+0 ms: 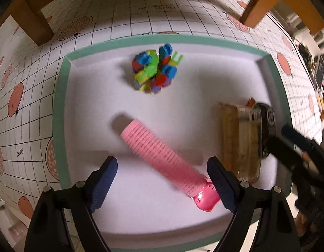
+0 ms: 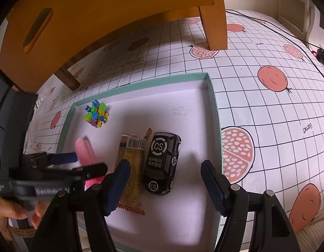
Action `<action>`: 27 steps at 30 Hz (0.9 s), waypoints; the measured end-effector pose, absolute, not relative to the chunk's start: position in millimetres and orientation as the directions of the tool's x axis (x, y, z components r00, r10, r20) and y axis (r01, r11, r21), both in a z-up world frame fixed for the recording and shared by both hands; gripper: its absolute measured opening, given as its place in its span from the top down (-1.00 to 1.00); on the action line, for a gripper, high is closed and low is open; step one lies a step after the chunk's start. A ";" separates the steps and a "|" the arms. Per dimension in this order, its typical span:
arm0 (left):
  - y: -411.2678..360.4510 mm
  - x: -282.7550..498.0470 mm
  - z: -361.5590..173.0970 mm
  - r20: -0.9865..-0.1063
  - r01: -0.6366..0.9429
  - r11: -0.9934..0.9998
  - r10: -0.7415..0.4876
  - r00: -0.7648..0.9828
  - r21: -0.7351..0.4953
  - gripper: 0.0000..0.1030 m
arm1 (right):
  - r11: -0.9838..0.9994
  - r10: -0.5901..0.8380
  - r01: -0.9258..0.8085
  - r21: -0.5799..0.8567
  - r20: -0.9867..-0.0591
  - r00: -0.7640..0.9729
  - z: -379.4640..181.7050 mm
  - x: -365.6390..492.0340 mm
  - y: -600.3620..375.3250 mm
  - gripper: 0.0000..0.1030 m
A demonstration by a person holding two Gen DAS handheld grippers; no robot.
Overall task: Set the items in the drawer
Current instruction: 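Position the left tool around the pink hair curler while the right tool moves over the black toy car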
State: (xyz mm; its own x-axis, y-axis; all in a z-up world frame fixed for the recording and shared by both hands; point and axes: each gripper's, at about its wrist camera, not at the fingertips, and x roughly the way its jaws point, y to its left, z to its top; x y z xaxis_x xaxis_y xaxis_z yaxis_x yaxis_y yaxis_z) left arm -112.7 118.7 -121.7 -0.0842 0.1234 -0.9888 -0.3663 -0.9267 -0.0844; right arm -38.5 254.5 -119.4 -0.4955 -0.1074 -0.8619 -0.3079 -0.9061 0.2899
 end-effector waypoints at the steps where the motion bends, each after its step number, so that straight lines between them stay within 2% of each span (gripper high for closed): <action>1: 118.0 -110.1 -121.2 -0.988 -0.372 -0.924 0.126 -0.085 -0.085 -0.71 | -0.907 -0.107 -0.306 0.288 -0.862 -0.495 -119.6 -38.5 254.4 -0.41; 4: 114.3 -103.6 -120.5 -0.987 -0.371 -0.924 0.132 -0.090 -0.090 -0.71 | -0.913 -0.102 -0.299 0.278 -0.865 -0.492 -119.8 -39.2 254.2 -0.41; 11: 94.6 -92.8 -124.5 -0.988 -0.322 -0.946 0.070 -0.139 -0.022 -0.71 | -0.922 -0.071 -0.305 0.237 -0.880 -0.469 -122.6 -41.9 256.5 -0.14; 16: 82.4 -94.3 -124.0 -0.982 -0.273 -0.962 0.076 -0.174 -0.026 -0.63 | -0.926 -0.060 -0.302 0.226 -0.879 -0.472 -122.9 -44.2 254.8 -0.14; 27: 88.2 -86.6 -120.2 -0.971 -0.258 -0.966 0.069 -0.231 -0.007 -0.62 | -0.923 -0.062 -0.310 0.227 -0.885 -0.462 -132.7 -53.9 253.5 -0.13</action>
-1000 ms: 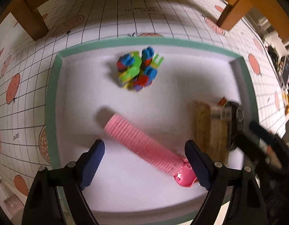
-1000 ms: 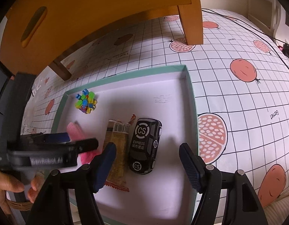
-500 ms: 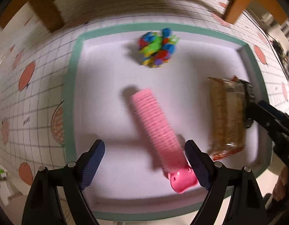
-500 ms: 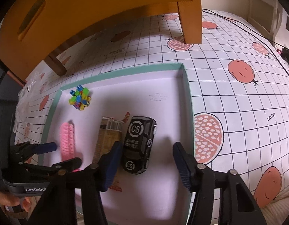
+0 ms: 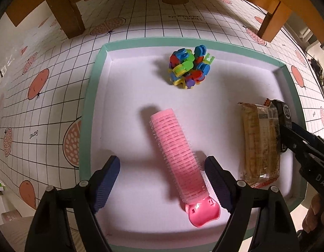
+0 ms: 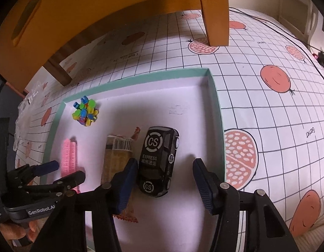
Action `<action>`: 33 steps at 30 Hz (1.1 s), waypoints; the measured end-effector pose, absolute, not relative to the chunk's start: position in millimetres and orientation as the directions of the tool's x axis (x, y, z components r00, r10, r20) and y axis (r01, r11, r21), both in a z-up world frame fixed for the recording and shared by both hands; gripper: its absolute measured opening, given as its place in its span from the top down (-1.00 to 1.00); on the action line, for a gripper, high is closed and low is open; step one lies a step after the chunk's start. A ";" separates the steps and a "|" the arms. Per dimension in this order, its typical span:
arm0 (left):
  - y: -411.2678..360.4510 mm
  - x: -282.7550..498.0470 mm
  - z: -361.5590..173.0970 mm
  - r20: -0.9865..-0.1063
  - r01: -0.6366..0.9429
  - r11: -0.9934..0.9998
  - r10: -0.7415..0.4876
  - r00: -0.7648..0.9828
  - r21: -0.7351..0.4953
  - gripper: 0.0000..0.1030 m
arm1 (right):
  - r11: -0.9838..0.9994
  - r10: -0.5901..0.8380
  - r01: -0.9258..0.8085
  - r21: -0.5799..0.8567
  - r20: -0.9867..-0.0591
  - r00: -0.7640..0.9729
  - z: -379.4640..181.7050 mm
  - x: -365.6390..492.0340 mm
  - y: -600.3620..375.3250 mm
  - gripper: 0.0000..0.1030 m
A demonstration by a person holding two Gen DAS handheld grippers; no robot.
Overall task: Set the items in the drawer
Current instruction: 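Position the left tool around the pink hair curler while the right tool moves over the black toy car, then close the left tool on the pink curler while the right tool grasps the black toy car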
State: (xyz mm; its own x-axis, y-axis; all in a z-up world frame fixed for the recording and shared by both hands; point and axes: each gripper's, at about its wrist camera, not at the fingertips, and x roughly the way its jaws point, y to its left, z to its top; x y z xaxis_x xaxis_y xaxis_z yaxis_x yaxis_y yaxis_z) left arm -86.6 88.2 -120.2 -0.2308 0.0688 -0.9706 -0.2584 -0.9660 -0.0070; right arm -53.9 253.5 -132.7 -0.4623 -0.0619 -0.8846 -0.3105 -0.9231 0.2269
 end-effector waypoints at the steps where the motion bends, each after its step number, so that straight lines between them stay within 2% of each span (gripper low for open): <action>1: 90.2 -92.0 -120.4 -0.970 -0.258 -0.966 0.069 -0.234 -0.006 -0.62 | -0.926 -0.056 -0.307 0.218 -0.885 -0.462 -132.7 -54.7 252.8 -0.13; 3: 92.3 -95.6 -121.9 -0.968 -0.260 -0.966 0.071 -0.242 -0.005 -0.60 | -0.933 -0.039 -0.299 0.198 -0.886 -0.463 -132.8 -56.5 250.9 -0.13; 6: 100.7 -92.6 -120.7 -0.963 -0.268 -0.963 0.077 -0.259 -0.005 -0.45 | -0.942 -0.022 -0.287 0.173 -0.886 -0.463 -132.8 -57.5 249.0 -0.10; 8: 105.4 -89.2 -119.4 -0.961 -0.276 -0.961 0.082 -0.264 -0.007 -0.39 | -0.946 -0.030 -0.274 0.176 -0.885 -0.465 -132.4 -57.8 248.1 0.09; 11: 103.8 -99.3 -112.8 -0.959 -0.280 -0.960 0.087 -0.270 -0.008 -0.35 | -0.949 -0.055 -0.251 0.190 -0.885 -0.463 -132.1 -57.7 246.0 0.23; 14: 101.6 -103.9 -115.3 -0.957 -0.284 -0.959 0.091 -0.275 -0.009 -0.21 | -0.952 -0.056 -0.242 0.186 -0.886 -0.460 -132.4 -56.1 244.5 0.24; 19: 108.7 -95.4 -115.1 -0.955 -0.314 -0.949 0.099 -0.279 -0.006 0.15 | -0.948 -0.067 -0.249 0.198 -0.889 -0.453 -132.9 -52.4 246.1 0.26; 32: 122.3 -96.9 -124.5 -0.952 -0.349 -0.937 0.106 -0.286 0.000 0.20 | -0.956 -0.063 -0.232 0.178 -0.901 -0.430 -133.8 -49.0 240.6 0.26; 33: 122.0 -96.2 -124.0 -0.951 -0.346 -0.938 0.113 -0.288 -0.007 0.30 | -0.956 -0.063 -0.232 0.178 -0.900 -0.430 -133.8 -49.3 240.1 0.26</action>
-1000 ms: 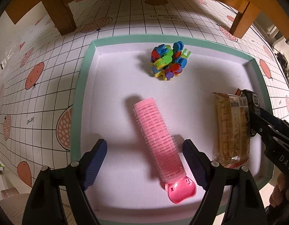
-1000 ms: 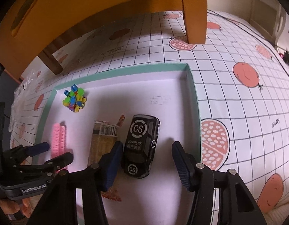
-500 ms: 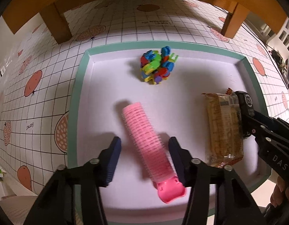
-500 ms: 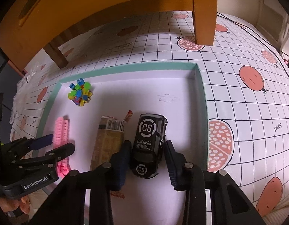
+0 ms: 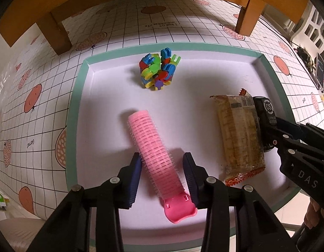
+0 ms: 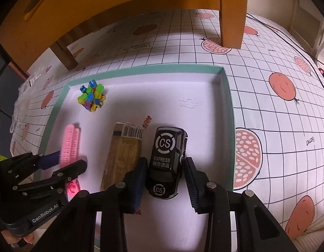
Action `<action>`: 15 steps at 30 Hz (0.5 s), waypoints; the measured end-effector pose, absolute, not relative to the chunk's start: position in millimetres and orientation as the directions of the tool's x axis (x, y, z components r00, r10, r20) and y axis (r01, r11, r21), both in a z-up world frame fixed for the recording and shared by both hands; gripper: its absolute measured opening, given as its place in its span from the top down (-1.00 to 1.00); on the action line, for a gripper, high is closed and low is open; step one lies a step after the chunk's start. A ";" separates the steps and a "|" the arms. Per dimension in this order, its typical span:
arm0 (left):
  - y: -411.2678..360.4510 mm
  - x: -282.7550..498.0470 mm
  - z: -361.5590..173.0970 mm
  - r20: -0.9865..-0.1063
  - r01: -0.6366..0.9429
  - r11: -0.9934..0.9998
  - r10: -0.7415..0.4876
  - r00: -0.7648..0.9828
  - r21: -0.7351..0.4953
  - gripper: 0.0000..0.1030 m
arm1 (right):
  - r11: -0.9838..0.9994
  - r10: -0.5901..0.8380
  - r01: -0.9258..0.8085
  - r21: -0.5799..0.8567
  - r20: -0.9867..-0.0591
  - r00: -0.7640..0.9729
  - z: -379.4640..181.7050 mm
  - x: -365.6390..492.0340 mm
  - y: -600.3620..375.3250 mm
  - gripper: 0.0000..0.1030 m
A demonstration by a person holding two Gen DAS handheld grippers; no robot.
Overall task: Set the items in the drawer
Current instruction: 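Close the left tool on the pink curler while the right tool grasps the black toy car, then carry the curler with the left tool while the right tool carries the toy car to the drawer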
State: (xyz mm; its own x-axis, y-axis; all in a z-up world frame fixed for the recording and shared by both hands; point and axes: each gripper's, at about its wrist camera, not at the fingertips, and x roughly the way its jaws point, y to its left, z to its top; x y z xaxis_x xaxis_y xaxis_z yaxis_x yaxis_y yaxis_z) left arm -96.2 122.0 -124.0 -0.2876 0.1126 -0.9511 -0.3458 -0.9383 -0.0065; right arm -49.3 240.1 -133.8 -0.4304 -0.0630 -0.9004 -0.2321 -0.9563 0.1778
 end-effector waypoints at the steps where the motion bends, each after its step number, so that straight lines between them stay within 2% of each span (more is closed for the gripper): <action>1: 108.5 -85.0 -115.8 -0.950 -0.345 -0.938 0.120 -0.290 -0.013 0.47 | -0.955 -0.065 -0.234 0.181 -0.900 -0.431 -133.5 -49.0 240.5 0.27; 15: 100.6 -81.8 -103.3 -0.932 -0.320 -0.946 0.170 -0.321 -0.062 0.51 | -0.958 -0.058 -0.222 0.182 -0.880 -0.472 -115.1 -38.8 241.8 0.30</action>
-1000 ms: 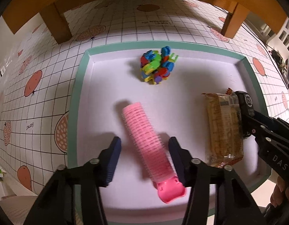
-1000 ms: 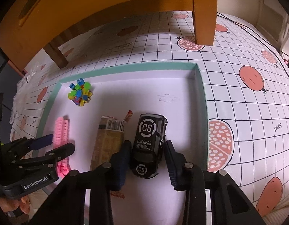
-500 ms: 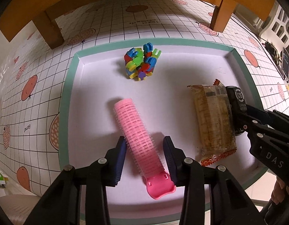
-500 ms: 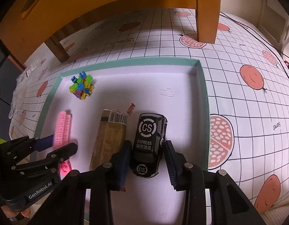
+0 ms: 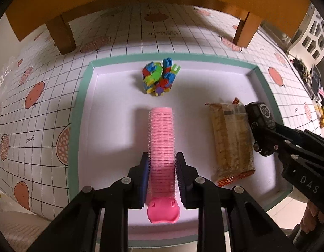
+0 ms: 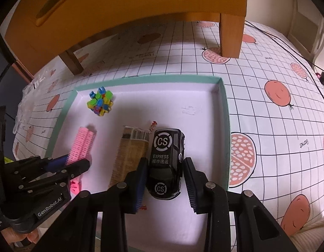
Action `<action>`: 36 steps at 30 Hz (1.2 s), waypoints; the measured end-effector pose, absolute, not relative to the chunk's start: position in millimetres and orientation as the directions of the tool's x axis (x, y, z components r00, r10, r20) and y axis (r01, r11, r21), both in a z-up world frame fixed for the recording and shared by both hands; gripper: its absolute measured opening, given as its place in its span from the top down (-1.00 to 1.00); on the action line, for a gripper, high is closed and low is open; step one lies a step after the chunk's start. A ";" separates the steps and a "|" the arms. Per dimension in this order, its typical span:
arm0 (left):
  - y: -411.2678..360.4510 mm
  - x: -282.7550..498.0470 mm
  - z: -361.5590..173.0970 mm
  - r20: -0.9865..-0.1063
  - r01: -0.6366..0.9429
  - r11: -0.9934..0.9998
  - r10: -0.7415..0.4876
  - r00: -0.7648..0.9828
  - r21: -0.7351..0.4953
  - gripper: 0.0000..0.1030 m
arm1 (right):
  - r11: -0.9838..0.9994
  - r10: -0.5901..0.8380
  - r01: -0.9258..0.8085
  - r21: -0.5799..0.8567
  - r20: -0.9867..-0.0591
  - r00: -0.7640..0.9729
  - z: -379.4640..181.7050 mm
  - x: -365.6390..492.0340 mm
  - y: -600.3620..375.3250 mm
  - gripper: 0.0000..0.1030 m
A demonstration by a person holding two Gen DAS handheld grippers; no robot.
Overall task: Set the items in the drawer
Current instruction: 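Carry the curler with the left tool while the right tool carries the toy car to the drawer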
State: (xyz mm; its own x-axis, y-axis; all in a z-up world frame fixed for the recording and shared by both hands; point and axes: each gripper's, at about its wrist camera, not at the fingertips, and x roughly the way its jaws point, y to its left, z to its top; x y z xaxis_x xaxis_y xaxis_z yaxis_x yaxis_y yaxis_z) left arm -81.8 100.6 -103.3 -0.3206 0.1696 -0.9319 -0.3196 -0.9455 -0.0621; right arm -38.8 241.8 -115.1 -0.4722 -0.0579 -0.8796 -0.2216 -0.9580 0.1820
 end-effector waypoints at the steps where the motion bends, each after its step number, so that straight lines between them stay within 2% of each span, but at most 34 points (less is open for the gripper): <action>1: 99.6 -80.0 -100.2 -0.929 -0.318 -0.946 0.176 -0.327 -0.067 0.51 | -0.958 -0.058 -0.219 0.182 -0.878 -0.476 -113.5 -38.2 241.3 0.30; 9: 92.4 -70.7 -47.0 -0.872 -0.315 -0.940 0.261 -0.415 -0.132 0.51 | -0.953 -0.066 -0.221 0.208 -0.853 -0.517 -87.9 -29.8 240.4 0.30; 12: 90.8 -69.7 -1.6 -0.806 -0.342 -0.926 0.321 -0.497 -0.159 0.51 | -0.949 -0.080 -0.208 0.237 -0.820 -0.567 -61.3 -25.0 241.2 0.30; 18: 86.8 -71.8 97.2 -0.633 -0.401 -0.898 0.418 -0.651 -0.180 0.51 | -0.958 -0.084 -0.133 0.255 -0.692 -0.717 22.5 -21.9 236.5 0.30; 27: 80.5 -102.8 180.8 -0.494 -0.407 -0.896 0.439 -0.750 -0.178 0.51 | -0.978 -0.046 -0.073 0.194 -0.549 -0.834 114.0 -46.0 233.8 0.30; 36: 77.4 -137.6 224.1 -0.440 -0.370 -0.917 0.398 -0.805 -0.151 0.51 | -0.983 -0.007 -0.082 0.163 -0.483 -0.876 167.7 -75.7 247.4 0.30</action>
